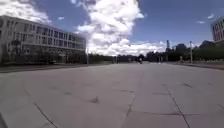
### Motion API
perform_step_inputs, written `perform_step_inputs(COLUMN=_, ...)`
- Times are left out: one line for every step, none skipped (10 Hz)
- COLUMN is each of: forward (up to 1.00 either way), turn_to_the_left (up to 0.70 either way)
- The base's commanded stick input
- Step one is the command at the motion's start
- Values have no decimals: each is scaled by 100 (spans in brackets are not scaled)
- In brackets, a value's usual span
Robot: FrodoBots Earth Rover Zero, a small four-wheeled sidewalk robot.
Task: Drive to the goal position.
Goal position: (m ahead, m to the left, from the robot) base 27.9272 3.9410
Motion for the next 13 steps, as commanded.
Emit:
perform_step_inputs(forward=70, turn_to_the_left=0)
perform_step_inputs(forward=70, turn_to_the_left=0)
perform_step_inputs(forward=70, turn_to_the_left=0)
perform_step_inputs(forward=70, turn_to_the_left=0)
perform_step_inputs(forward=70, turn_to_the_left=0)
perform_step_inputs(forward=70, turn_to_the_left=0)
perform_step_inputs(forward=70, turn_to_the_left=0)
perform_step_inputs(forward=70, turn_to_the_left=0)
perform_step_inputs(forward=70, turn_to_the_left=0)
perform_step_inputs(forward=70, turn_to_the_left=0)
perform_step_inputs(forward=70, turn_to_the_left=0)
perform_step_inputs(forward=70, turn_to_the_left=0)
perform_step_inputs(forward=70, turn_to_the_left=0)
